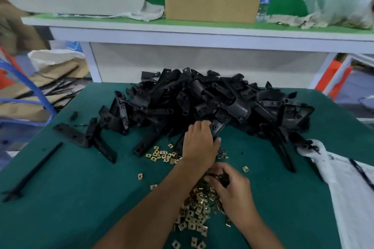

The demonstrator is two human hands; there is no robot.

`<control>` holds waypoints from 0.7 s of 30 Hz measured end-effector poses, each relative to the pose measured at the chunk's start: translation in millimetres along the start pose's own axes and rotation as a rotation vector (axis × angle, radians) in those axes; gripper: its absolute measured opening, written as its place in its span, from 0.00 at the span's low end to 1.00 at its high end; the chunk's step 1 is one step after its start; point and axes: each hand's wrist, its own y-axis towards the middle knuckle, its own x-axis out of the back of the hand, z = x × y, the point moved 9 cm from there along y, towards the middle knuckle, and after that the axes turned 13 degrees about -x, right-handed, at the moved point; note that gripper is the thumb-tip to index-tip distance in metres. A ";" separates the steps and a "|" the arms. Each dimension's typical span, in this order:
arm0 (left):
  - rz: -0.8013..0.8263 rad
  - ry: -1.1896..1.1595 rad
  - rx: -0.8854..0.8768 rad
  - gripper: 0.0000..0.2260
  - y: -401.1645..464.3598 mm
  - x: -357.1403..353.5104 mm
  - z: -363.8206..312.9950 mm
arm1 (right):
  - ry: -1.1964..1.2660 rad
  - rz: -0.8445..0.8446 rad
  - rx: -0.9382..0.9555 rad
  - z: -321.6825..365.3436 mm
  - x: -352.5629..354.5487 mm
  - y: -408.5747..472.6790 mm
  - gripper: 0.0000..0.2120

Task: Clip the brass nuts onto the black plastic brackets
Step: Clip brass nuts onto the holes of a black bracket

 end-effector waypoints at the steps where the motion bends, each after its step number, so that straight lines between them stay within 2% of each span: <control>1: 0.047 0.066 0.017 0.26 10.0 -8.0 0.2 | 0.003 -0.007 -0.018 -2.1 1.2 1.1 0.18; 3: 0.098 0.214 0.023 0.27 24.5 -16.6 0.2 | 0.034 -0.025 -0.049 -7.7 4.3 2.9 0.17; 5: 0.064 0.302 -0.010 0.23 32.8 -14.2 -4.1 | 0.059 -0.039 -0.075 -12.2 7.3 2.9 0.14; 9: -0.093 0.155 -0.067 0.21 22.5 19.4 -4.2 | 0.057 -0.063 -0.045 -10.8 10.9 3.3 0.12; 12: -0.212 -0.165 -0.056 0.21 -14.6 59.6 7.2 | 0.089 -0.086 -0.012 -7.4 13.7 4.8 0.08; 15: -0.308 -0.802 0.034 0.16 -62.9 73.3 34.2 | 0.118 -0.093 0.001 -7.4 16.4 6.0 0.07; 17: -0.285 -1.246 0.192 0.12 -91.1 58.1 52.5 | 0.209 -0.060 -0.059 -10.7 16.9 9.4 0.08; 18: -0.274 -1.367 0.281 0.11 -102.7 48.8 61.3 | 0.248 -0.049 -0.094 -12.7 17.6 11.3 0.07; 21: -0.290 -1.429 0.385 0.15 -123.6 33.4 79.6 | 0.335 -0.040 -0.159 -15.5 20.9 14.4 0.04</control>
